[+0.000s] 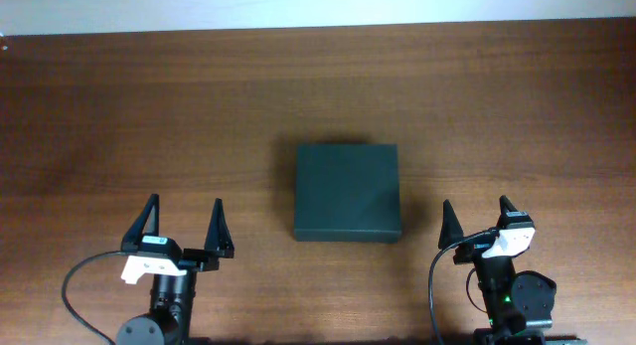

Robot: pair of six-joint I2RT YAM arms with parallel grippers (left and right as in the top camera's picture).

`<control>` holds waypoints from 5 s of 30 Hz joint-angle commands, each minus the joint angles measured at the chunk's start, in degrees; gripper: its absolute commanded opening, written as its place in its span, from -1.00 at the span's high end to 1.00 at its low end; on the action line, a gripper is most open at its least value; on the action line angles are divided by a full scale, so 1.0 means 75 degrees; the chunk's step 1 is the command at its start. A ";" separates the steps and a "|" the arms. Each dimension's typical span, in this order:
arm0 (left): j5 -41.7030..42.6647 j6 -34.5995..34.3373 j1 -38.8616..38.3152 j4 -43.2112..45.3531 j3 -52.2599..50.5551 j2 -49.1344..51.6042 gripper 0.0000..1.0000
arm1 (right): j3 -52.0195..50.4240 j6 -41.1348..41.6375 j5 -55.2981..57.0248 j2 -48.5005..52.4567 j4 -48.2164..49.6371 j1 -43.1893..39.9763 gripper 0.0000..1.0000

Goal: Pack container

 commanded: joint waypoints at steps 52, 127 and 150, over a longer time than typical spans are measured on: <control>-0.0309 0.0755 0.0061 -0.1142 -0.1201 -0.0085 -0.99 | -0.0035 0.0058 -0.0023 -0.0087 -0.0038 0.0044 -0.98; -0.0312 0.0755 0.0061 -0.1142 -0.1201 -0.0079 -0.99 | -0.0035 0.0058 -0.0023 -0.0087 -0.0038 0.0044 -0.98; -0.0312 0.0755 0.0061 -0.1142 -0.1198 -0.0079 -0.98 | -0.0035 0.0058 -0.0023 -0.0087 -0.0041 0.0044 -0.98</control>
